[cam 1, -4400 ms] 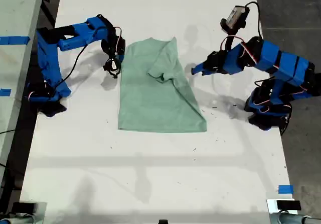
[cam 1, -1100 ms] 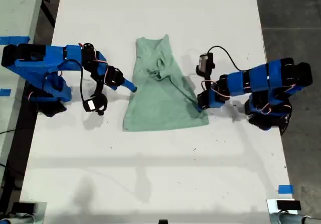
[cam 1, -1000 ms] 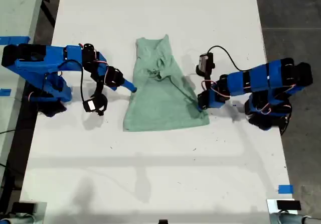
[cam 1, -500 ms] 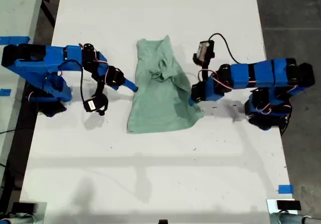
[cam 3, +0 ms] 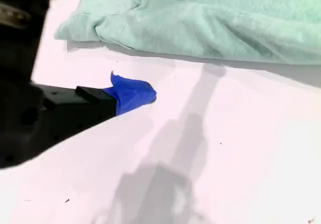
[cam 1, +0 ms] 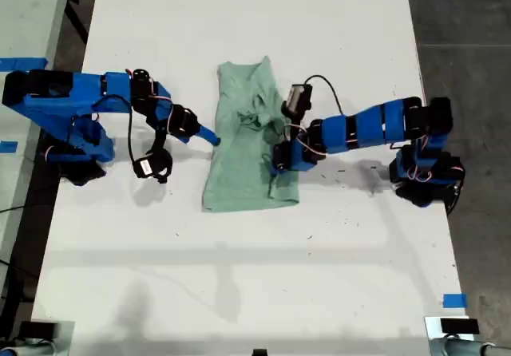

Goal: Fold tshirt

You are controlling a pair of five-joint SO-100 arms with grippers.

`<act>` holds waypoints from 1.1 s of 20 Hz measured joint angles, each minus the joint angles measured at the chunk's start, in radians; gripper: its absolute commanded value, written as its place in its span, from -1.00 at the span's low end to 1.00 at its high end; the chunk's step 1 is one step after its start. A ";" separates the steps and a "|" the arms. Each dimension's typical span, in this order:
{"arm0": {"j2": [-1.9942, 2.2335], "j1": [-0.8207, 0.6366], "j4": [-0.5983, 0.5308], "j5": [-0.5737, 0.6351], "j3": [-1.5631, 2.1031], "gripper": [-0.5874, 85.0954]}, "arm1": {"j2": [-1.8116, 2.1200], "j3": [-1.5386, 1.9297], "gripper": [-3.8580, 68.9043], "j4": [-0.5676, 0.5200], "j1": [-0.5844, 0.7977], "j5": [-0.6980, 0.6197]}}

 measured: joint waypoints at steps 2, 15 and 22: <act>0.000 0.000 0.000 0.000 0.000 -0.29 | -0.087 -0.075 0.18 0.002 0.000 0.006; 0.000 0.048 0.031 -0.032 -0.012 -0.30 | 0.080 -0.511 0.07 0.706 -0.075 -0.043; -0.187 0.232 0.005 -0.150 -0.143 -0.29 | 0.259 -0.264 0.07 0.706 -0.054 -0.038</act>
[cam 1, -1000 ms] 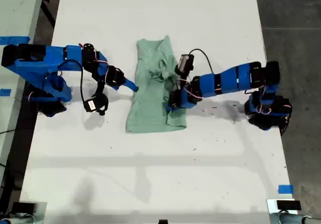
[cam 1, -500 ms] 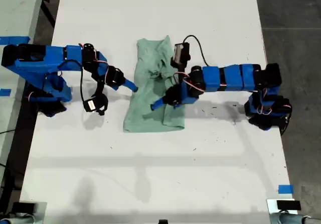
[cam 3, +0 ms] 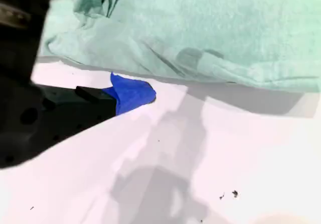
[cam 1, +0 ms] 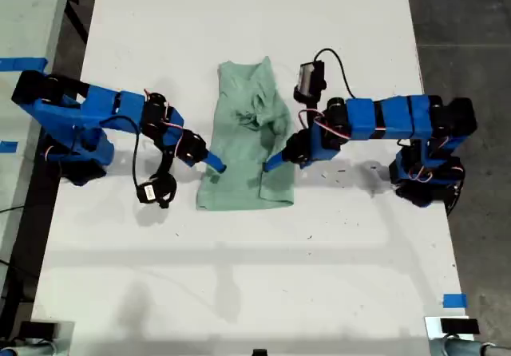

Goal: Fold tshirt

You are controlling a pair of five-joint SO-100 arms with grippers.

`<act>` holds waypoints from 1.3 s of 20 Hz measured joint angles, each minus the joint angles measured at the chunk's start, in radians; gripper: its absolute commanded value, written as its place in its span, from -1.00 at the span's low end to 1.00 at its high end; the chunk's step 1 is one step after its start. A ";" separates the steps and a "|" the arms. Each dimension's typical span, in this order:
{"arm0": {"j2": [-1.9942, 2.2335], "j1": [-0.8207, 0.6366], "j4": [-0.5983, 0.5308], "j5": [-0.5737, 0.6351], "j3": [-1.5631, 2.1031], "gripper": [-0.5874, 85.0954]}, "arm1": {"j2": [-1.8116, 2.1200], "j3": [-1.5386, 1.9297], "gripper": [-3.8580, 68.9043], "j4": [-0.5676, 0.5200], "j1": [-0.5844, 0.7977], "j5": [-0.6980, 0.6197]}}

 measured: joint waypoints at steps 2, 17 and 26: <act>-0.046 0.012 -0.005 -0.029 -0.003 -0.30 | 0.049 0.041 0.06 0.000 0.018 0.003; -0.282 0.006 -0.025 -0.055 -0.061 -0.89 | 0.258 0.227 0.05 -0.023 0.061 0.002; -0.325 -0.003 0.055 -0.097 -0.196 -0.98 | 0.339 0.365 0.03 -0.129 0.061 0.009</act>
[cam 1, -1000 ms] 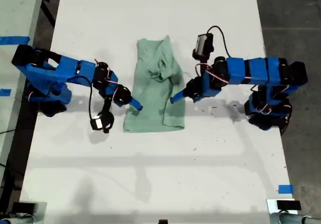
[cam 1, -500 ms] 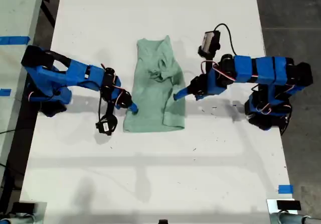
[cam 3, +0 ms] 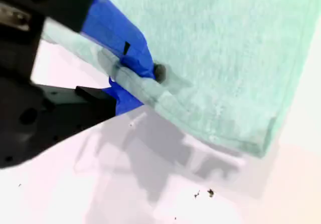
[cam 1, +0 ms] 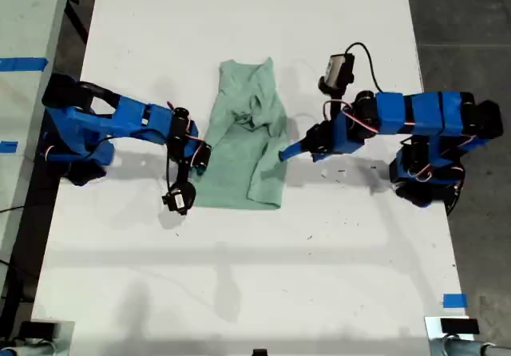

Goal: Fold tshirt

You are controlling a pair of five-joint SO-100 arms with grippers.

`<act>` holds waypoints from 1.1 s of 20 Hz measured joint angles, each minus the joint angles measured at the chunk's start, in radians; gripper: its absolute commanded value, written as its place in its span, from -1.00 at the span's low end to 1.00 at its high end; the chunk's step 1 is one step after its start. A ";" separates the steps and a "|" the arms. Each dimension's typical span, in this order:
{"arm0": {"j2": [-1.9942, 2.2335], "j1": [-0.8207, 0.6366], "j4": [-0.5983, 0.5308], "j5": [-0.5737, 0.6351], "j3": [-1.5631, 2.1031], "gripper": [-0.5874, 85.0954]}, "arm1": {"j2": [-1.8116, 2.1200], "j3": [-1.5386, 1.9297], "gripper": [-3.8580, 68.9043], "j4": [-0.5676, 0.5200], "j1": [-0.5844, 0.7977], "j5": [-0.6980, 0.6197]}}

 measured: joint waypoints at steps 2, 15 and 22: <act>0.000 -0.014 0.114 -0.002 -0.092 -0.98 | 0.005 0.011 0.02 -0.008 0.000 0.003; -0.563 -0.046 0.199 0.196 -0.897 -0.31 | 0.006 0.025 0.01 -0.020 0.000 0.011; -0.591 -0.046 0.252 0.207 -0.904 -0.14 | 0.006 0.025 0.01 -0.020 -0.014 0.021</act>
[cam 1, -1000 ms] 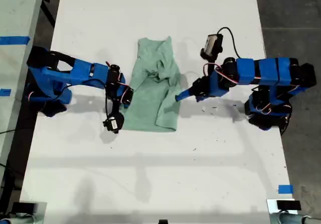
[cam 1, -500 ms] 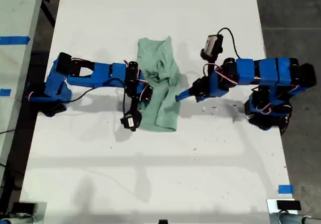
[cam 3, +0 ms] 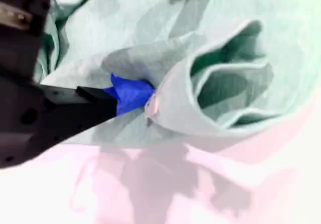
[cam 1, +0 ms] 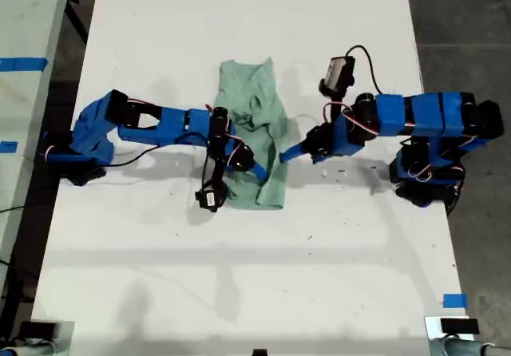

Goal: Fold tshirt

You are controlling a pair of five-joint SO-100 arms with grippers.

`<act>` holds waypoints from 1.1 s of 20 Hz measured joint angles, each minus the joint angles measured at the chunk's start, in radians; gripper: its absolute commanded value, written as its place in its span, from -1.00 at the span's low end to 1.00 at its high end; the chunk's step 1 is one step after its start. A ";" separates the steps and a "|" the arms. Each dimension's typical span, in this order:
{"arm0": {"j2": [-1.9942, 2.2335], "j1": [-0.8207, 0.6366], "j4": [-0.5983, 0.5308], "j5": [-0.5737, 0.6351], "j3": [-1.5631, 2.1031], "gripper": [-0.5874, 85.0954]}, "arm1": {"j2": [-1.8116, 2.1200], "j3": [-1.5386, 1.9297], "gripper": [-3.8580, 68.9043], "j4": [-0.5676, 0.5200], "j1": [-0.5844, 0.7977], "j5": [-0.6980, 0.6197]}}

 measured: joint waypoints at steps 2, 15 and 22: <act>0.057 0.000 0.129 -0.029 0.000 -0.14 | 0.000 0.000 0.01 0.000 -0.005 0.003; 0.479 0.080 0.436 -0.138 0.071 -0.14 | -0.012 -0.084 0.00 0.032 -0.058 0.009; 0.368 0.114 0.318 -0.170 0.147 -0.18 | -0.331 -0.278 -0.03 0.020 -0.106 0.014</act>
